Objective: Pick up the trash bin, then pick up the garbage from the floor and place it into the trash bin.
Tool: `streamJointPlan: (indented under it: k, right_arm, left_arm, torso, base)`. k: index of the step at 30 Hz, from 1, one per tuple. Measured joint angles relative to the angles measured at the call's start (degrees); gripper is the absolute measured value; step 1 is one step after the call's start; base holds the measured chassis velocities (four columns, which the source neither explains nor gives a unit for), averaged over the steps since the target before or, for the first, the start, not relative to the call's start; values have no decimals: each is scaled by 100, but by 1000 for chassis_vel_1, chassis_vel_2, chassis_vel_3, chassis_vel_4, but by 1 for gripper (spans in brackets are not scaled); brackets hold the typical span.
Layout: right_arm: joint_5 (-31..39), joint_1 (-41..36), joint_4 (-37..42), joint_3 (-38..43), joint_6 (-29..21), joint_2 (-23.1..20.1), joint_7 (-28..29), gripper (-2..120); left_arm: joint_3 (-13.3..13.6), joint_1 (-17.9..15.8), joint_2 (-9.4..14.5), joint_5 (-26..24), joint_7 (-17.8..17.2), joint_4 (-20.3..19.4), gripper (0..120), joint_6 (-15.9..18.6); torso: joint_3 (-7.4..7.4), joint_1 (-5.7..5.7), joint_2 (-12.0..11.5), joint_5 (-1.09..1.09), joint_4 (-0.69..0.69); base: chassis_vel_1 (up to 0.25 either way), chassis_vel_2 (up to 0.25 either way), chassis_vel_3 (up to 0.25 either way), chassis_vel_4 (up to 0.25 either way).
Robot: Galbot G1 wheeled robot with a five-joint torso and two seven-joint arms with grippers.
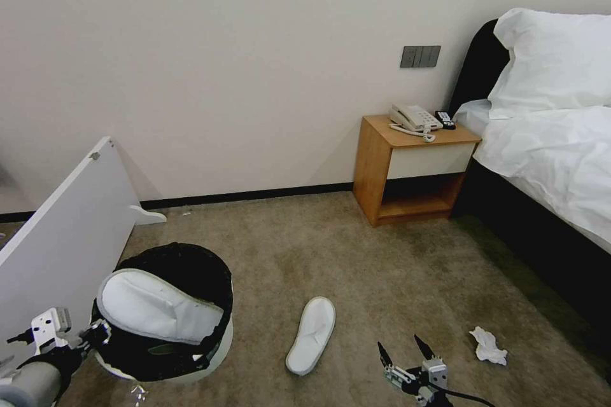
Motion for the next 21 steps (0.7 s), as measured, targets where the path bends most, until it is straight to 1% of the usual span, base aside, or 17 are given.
streamJointPlan:
  k: [4,15,21]
  right_arm:
    - [-4,-5,-13,-20,0,0,-2,100]
    - [-51,23,-88,-43,28,-13,-8,100]
    - [-72,55,-157,-70,35,-13,10,100]
  left_arm:
    - [2,-10,-6,0,4,6,1,0]
    - [-3,-10,-17,-1,7,9,1,0]
    - [-23,2,-22,0,8,6,1,0]
  torso:
    - [0,0,0,0,0]
    - [1,0,0,0,0]
    - [1,0,0,0,0]
  base:
    - [-29,25,23,-27]
    - [-62,64,68,-66]
    - [-22,28,15,-25]
